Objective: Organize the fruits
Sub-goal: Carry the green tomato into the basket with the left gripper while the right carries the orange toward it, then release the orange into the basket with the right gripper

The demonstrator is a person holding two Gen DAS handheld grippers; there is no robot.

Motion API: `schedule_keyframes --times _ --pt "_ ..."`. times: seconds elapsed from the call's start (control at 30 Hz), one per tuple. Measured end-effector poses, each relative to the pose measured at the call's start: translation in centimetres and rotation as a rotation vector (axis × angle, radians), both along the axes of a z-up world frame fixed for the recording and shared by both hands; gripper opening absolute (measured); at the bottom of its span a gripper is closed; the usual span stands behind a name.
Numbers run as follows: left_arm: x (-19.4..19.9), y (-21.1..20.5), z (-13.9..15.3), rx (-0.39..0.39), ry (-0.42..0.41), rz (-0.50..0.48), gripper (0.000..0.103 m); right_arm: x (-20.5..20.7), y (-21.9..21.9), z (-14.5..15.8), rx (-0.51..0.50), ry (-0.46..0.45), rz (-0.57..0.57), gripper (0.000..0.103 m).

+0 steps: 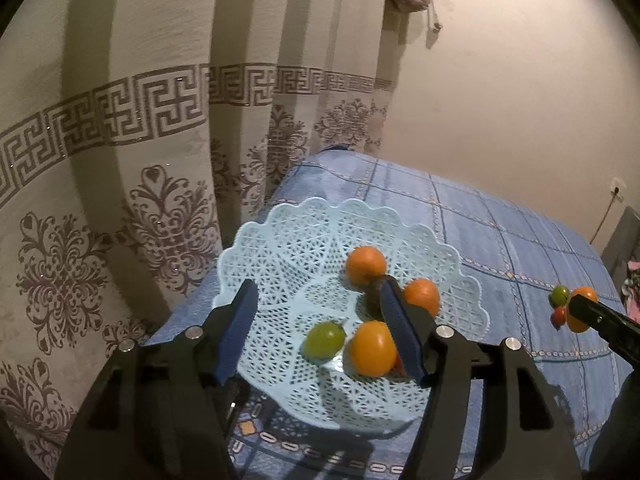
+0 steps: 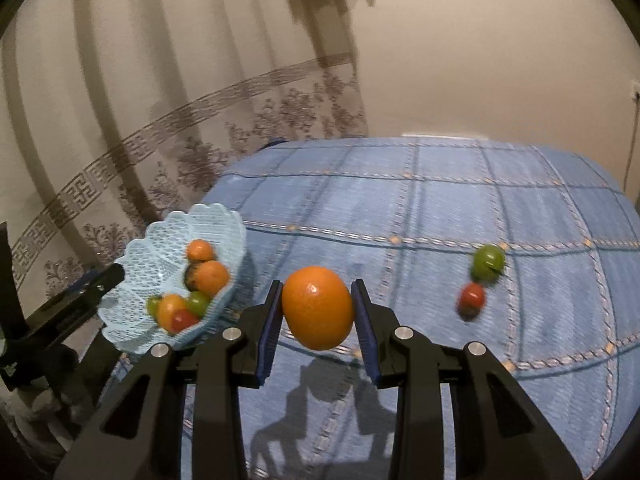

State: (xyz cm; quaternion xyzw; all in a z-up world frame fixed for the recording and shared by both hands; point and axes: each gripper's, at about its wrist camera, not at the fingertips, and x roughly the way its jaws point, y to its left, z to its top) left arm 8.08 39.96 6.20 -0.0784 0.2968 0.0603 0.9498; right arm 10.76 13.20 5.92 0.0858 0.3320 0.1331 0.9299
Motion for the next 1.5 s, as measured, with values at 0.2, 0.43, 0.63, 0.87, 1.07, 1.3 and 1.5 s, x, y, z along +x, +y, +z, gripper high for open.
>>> schedule_keyframes --times 0.2,0.43,0.63,0.87,1.07,1.3,1.5 --pt "0.0 0.9 0.0 -0.024 0.002 0.025 0.079 0.7 4.0 1.0 -0.008 -0.014 0.079 0.035" --pt "0.1 1.3 0.1 -0.036 0.002 0.030 0.080 1.6 8.2 1.1 -0.026 -0.017 0.157 0.035" --pt "0.2 1.7 0.0 -0.051 0.009 0.046 0.084 2.3 10.2 0.6 -0.028 0.001 0.181 0.037" --pt "0.2 1.6 -0.1 -0.054 0.012 0.047 0.091 2.8 9.6 0.6 -0.003 -0.008 0.172 0.052" --pt "0.1 1.6 0.0 -0.058 0.015 0.043 0.091 2.8 8.2 0.5 0.008 -0.004 0.134 0.051" --pt "-0.1 1.2 0.1 -0.056 0.011 0.026 0.096 2.4 7.0 0.4 0.020 -0.003 0.101 0.052" --pt "-0.1 0.7 0.1 -0.047 0.009 0.010 0.096 2.2 6.2 0.0 0.035 0.010 0.077 0.052"
